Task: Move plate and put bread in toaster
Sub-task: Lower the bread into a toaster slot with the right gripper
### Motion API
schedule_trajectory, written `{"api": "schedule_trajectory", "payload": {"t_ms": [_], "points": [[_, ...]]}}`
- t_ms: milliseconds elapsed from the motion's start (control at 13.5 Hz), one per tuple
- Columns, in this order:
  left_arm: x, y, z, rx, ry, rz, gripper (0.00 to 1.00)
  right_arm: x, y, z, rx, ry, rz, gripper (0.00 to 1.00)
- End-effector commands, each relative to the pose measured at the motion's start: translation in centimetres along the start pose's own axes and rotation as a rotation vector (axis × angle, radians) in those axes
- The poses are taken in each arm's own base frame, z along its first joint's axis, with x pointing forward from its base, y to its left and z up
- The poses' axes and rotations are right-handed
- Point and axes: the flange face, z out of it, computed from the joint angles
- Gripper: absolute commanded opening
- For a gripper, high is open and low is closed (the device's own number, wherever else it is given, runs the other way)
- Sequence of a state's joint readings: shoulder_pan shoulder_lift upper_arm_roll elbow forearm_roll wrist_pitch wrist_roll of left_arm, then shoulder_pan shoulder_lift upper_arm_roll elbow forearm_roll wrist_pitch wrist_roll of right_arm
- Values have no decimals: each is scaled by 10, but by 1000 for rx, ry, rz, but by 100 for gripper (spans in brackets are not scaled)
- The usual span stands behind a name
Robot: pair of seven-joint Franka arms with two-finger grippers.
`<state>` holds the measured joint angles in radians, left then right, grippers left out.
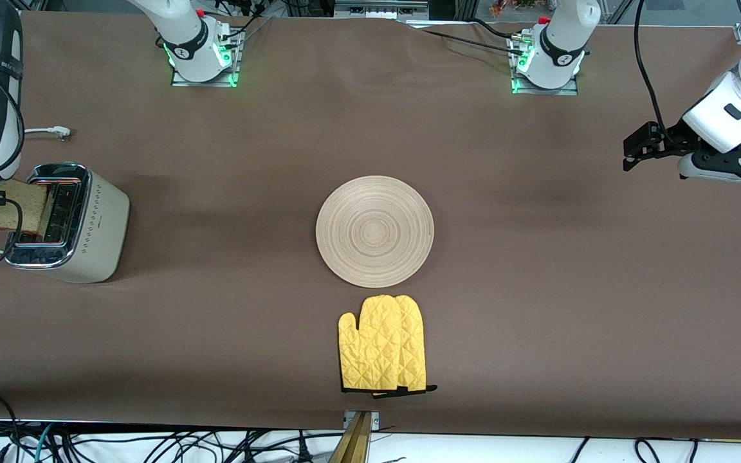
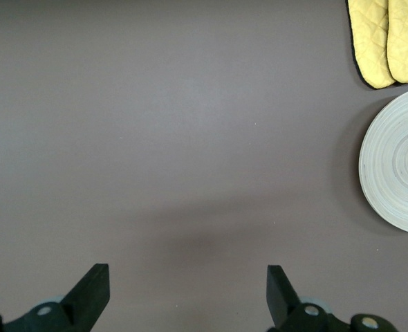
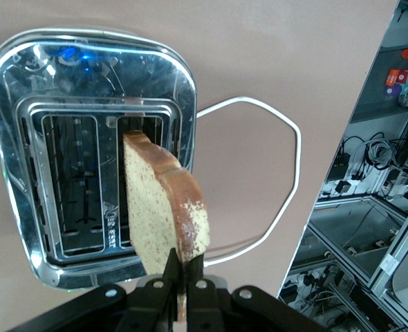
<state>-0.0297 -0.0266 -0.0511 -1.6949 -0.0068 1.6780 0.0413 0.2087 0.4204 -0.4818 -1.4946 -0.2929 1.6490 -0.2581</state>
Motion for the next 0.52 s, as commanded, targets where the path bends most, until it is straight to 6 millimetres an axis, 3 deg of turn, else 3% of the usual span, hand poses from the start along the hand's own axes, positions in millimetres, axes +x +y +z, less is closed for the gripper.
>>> {"api": "schedule_trajectory", "payload": {"t_ms": [0, 446], "points": [[4, 2, -5, -13, -5, -5, 100, 12, 1, 15, 3, 17, -10, 0], [4, 2, -5, -13, -5, -5, 100, 38, -13, 39, 33, 54, -3, 0]]}}
